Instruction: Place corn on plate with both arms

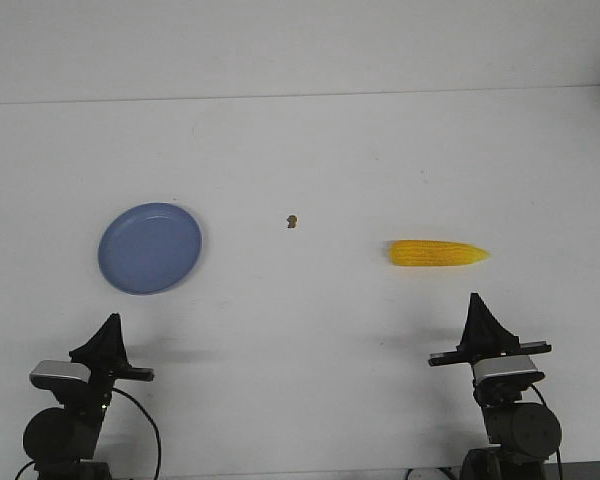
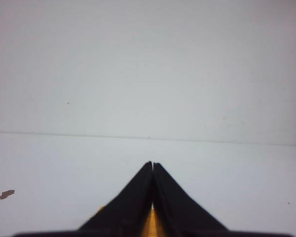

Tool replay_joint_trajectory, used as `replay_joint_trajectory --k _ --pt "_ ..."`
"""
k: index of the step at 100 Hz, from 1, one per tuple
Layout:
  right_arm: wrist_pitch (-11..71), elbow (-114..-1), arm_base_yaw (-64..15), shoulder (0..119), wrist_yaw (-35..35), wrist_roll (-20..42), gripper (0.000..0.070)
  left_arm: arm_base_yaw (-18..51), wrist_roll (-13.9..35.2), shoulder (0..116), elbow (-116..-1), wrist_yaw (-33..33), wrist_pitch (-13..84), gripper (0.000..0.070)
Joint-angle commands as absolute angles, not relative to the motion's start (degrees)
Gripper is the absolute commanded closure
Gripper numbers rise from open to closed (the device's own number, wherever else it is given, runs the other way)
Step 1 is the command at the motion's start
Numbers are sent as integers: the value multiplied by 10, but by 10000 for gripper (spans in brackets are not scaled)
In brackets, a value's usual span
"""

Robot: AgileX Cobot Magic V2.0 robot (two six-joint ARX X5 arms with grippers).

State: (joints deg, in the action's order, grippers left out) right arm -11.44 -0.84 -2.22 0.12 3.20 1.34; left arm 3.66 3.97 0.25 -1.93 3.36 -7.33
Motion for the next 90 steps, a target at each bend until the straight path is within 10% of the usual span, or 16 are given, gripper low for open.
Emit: replay_joint_trajectory --k 1,90 --pt "-120 -7 -22 1 31 19 698 37 41 2 -8 36 -82 688" --pt "-155 -7 -22 1 30 18 698 37 42 2 -35 36 -100 688"
